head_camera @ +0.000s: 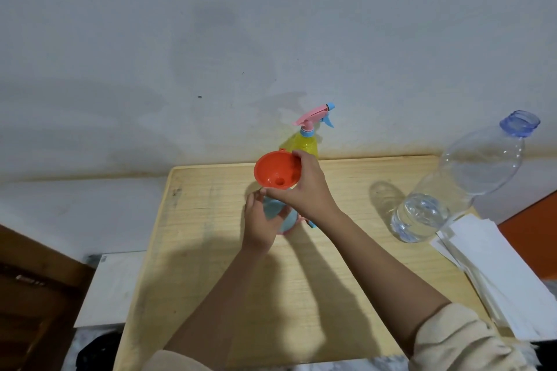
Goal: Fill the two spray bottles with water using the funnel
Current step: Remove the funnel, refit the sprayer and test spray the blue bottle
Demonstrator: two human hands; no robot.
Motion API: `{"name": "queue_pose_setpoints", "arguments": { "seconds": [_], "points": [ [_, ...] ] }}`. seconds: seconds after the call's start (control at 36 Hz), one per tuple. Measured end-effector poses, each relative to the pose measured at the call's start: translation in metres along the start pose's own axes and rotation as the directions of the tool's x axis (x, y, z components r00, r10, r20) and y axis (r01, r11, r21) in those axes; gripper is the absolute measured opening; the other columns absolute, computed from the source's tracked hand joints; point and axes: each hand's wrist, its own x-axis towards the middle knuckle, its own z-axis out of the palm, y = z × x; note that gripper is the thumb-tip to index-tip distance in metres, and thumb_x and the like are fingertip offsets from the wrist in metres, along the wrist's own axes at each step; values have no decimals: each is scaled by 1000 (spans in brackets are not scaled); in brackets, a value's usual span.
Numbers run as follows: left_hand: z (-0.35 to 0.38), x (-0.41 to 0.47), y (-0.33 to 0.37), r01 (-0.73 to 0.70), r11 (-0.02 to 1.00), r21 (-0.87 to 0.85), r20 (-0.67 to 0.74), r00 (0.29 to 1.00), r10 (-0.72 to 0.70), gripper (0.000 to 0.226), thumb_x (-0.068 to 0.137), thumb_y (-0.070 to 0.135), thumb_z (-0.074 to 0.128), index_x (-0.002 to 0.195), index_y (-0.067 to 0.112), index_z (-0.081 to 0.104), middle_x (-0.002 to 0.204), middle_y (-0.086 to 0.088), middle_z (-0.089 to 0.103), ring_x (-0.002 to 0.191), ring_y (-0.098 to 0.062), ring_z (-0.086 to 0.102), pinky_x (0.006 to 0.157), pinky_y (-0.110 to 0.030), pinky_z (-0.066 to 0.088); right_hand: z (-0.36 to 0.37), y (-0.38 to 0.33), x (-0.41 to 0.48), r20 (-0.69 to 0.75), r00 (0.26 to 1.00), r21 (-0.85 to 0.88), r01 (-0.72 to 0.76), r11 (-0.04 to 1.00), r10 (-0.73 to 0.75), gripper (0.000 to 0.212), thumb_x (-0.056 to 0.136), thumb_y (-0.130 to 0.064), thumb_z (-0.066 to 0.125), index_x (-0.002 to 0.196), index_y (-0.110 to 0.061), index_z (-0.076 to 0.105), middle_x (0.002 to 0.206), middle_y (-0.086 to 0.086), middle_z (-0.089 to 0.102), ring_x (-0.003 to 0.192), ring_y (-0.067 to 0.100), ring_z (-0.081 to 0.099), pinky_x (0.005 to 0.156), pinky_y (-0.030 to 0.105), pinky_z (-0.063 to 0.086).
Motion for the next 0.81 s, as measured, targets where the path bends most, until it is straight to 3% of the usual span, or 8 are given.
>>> {"name": "queue_pose_setpoints", "arguments": {
  "seconds": [0.14, 0.33, 0.42, 0.5, 0.61, 0.69, 0.81],
  "points": [
    [-3, -2, 0, -37, 999, 4, -7, 999, 37, 43, 63, 50, 71, 99, 58, 49, 107, 21, 48, 105, -18, 59, 92, -47, 50, 3, 5, -2, 28, 998, 24, -60, 998, 60, 96, 62, -33, 86, 138, -13, 31, 136, 4, 39, 123, 17, 41, 87, 20, 33],
    [-4, -4, 7, -3, 999, 42, -5, 1000, 4, 63, 71, 38, 78, 125, 19, 52, 114, 5, 52, 110, -14, 53, 96, -43, 48, -9, 4, 5, -5, 980, 214, -191, 958, 197, 89, 60, -31, 87, 132, -14, 38, 123, -2, 49, 108, 13, 49, 79, 18, 39],
    [-5, -4, 7, 0, 999, 49, -1, 1000, 0, 72, 65, 53, 68, 125, 18, 52, 115, 8, 50, 111, -14, 53, 96, -42, 47, -25, 4, 9, -44, 971, 294, -214, 932, 236, 82, 62, -29, 86, 129, -14, 41, 117, -2, 49, 102, 11, 50, 70, 11, 39],
    [-5, -5, 4, 2, 999, 36, 2, 1000, -2, 67, 66, 54, 67, 123, 22, 52, 116, 11, 50, 112, -13, 53, 97, -42, 47, -44, 10, 12, -115, 958, 334, -211, 919, 262, 77, 64, -27, 85, 127, -15, 41, 117, -2, 47, 97, 8, 51, 67, 12, 41],
    [-2, -5, 3, 14, 1000, 7, -4, 1000, -14, 65, 68, 48, 71, 123, 22, 52, 115, 15, 49, 112, -11, 52, 96, -39, 49, -64, 41, 9, -213, 929, 274, -241, 931, 303, 82, 63, -28, 86, 129, -12, 41, 126, 3, 45, 108, 15, 48, 78, 16, 41],
    [-1, -5, 3, 13, 1000, 5, -20, 1000, -13, 69, 65, 52, 69, 124, 19, 53, 116, 11, 51, 111, -13, 53, 94, -39, 50, -71, 72, 1, -237, 909, 152, -313, 938, 342, 88, 61, -24, 87, 133, -6, 39, 129, 9, 43, 110, 19, 47, 71, 6, 41],
    [0, -4, 3, 12, 1000, 8, -30, 999, -11, 68, 63, 53, 68, 122, 23, 52, 113, 15, 50, 110, -13, 53, 93, -39, 50, -71, 114, -12, -230, 871, 30, -440, 897, 435, 103, 52, -22, 91, 136, -1, 34, 133, 15, 41, 119, 30, 47, 95, 37, 46]
  ]
}}
